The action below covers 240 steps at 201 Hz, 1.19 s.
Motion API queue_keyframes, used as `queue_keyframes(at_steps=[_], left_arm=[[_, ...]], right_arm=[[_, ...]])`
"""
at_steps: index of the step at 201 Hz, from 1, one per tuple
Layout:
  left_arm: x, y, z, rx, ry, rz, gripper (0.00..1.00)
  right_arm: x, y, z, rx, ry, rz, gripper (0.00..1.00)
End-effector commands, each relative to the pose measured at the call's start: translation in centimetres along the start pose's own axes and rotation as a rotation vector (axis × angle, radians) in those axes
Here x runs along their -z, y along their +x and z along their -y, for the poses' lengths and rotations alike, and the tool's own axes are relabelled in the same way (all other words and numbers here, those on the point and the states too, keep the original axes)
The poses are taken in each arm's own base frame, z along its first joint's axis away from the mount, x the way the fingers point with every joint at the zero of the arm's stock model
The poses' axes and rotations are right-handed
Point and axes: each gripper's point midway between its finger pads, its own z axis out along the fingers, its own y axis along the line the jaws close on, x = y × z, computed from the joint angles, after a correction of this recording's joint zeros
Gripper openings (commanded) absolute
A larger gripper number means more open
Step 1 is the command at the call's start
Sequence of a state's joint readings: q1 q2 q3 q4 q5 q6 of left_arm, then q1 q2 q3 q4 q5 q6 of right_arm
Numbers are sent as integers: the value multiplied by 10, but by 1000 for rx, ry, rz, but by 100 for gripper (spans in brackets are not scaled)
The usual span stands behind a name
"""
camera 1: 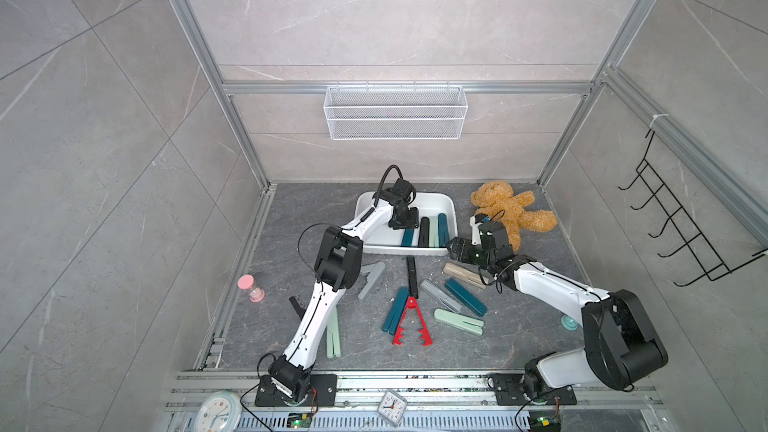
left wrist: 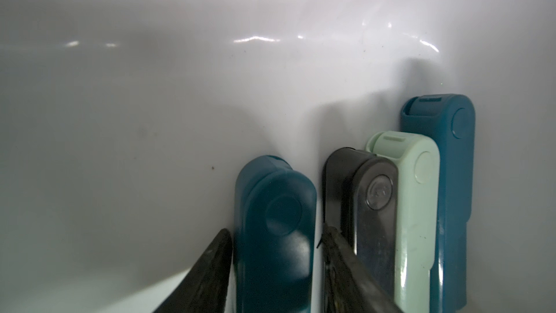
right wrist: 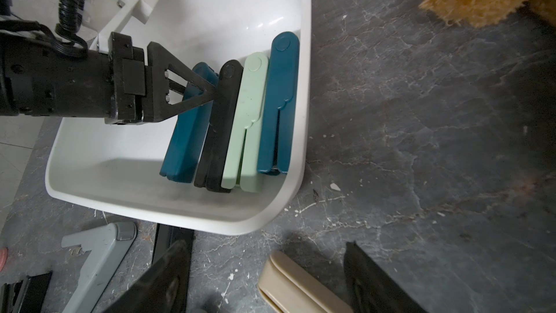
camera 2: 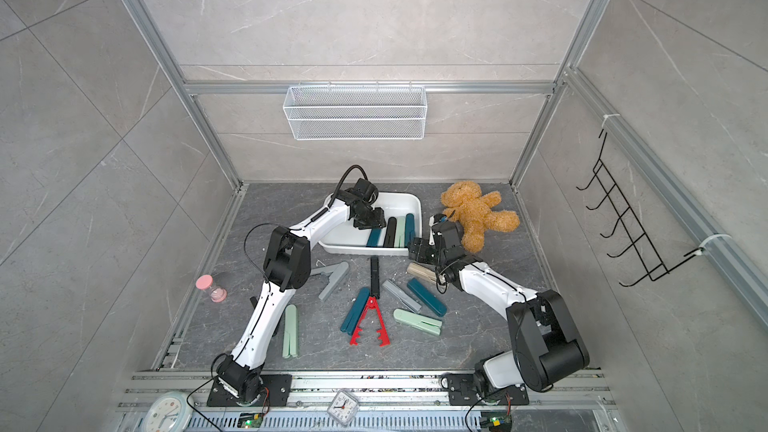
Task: Put the pruning pliers into the storage box
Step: Place the pruning pliers in the storage box.
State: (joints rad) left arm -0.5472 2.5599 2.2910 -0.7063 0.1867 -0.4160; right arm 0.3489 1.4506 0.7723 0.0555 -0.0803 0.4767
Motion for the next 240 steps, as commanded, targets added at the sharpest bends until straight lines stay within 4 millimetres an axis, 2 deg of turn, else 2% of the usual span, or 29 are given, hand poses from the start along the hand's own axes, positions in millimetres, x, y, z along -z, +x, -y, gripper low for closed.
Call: queue_keyframes(at_steps=[1, 65, 110, 155, 185, 220, 240], left_arm=[[17, -8, 11, 17, 34, 24, 53], [49, -20, 21, 56, 100, 93, 54], [61, -22, 24, 113, 175, 110, 56], [58, -22, 28, 119, 223, 103, 60], [46, -18, 23, 145, 247, 77, 76], [36, -13, 22, 159, 266, 45, 79], [36, -10, 28, 165, 296, 31, 79]], right_arm=[[9, -9, 1, -2, 20, 24, 82], [11, -8, 3, -2, 29, 25, 82], [13, -11, 4, 4, 37, 33, 83], [14, -13, 4, 6, 43, 36, 83], [15, -16, 4, 9, 53, 40, 83], [19, -21, 3, 16, 60, 50, 83], [18, -22, 2, 17, 58, 52, 84]])
